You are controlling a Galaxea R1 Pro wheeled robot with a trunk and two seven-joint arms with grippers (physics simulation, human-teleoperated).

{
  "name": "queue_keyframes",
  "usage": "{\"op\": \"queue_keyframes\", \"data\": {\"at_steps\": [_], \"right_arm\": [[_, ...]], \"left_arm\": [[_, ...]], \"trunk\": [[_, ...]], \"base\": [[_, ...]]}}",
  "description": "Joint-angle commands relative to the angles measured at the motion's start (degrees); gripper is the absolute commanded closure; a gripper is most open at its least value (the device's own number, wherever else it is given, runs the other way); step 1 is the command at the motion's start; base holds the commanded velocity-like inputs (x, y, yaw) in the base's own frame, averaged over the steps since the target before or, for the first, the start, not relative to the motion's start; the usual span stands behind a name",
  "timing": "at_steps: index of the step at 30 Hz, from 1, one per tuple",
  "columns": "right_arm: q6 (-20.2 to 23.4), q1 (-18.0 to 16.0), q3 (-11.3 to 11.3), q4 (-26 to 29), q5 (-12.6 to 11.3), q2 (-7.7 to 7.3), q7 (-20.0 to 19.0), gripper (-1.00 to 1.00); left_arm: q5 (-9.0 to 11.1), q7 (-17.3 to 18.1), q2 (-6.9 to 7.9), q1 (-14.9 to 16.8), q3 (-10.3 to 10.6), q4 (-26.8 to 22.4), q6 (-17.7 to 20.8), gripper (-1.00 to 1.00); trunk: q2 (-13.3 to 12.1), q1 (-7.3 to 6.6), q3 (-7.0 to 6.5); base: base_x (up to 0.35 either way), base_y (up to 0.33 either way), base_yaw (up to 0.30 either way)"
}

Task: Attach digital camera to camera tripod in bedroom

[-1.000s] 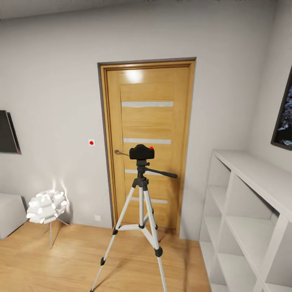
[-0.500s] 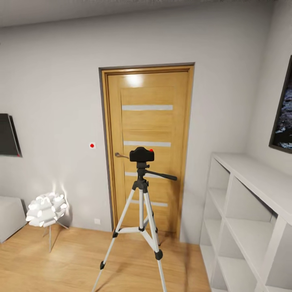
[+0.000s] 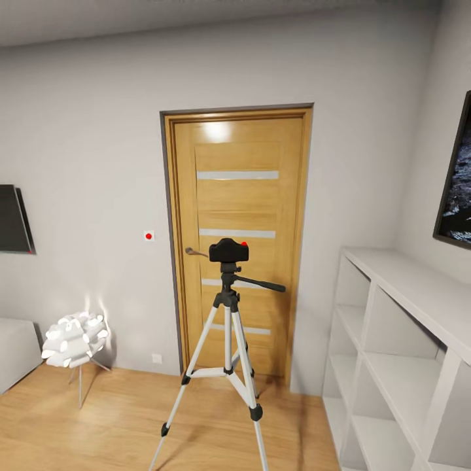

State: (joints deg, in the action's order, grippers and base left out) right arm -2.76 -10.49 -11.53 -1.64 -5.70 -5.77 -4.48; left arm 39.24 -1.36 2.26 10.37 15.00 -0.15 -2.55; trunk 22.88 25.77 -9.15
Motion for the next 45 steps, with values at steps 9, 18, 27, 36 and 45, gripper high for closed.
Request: {"op": "queue_keyframes", "data": {"at_steps": [9, 18, 27, 36, 45], "right_arm": [[-0.26, -0.06, -0.58, -0.13, -0.04, 0.17, -0.27, -1.0], [-0.32, -0.06, -0.57, -0.12, 0.06, 0.23, -0.38, -1.0], [-0.31, -0.06, -0.6, -0.12, 0.0, 0.23, -0.76, -1.0], [-0.3, -0.06, -0.5, -0.12, -0.4, 0.23, -0.8, -1.0], [-0.64, -0.06, -0.64, 0.3, 0.2, 0.23, -0.64, -1.0]], "left_arm": [[0.67, -0.22, 0.18, 0.0, 0.53, -0.21, -0.14, -1.0], [0.67, -0.22, 0.2, 0.0, 0.55, -0.43, -0.17, -1.0], [0.67, -0.22, 0.2, 0.0, 0.62, -0.45, -0.17, -1.0], [0.67, -0.22, 0.2, 0.0, 0.64, -0.46, -0.17, -1.0], [0.67, -0.22, 0.2, 0.0, 0.64, -0.46, -0.17, -1.0]], "trunk": [[0.04, 0.02, 0.02], [0.04, 0.02, 0.02], [0.04, 0.02, 0.02], [0.04, 0.02, 0.02], [0.04, 0.02, 0.02]], "base": [[0.0, 0.0, 0.0], [0.0, 0.0, 0.0], [0.0, 0.0, 0.0], [0.0, 0.0, 0.0], [0.0, 0.0, 0.0]]}}
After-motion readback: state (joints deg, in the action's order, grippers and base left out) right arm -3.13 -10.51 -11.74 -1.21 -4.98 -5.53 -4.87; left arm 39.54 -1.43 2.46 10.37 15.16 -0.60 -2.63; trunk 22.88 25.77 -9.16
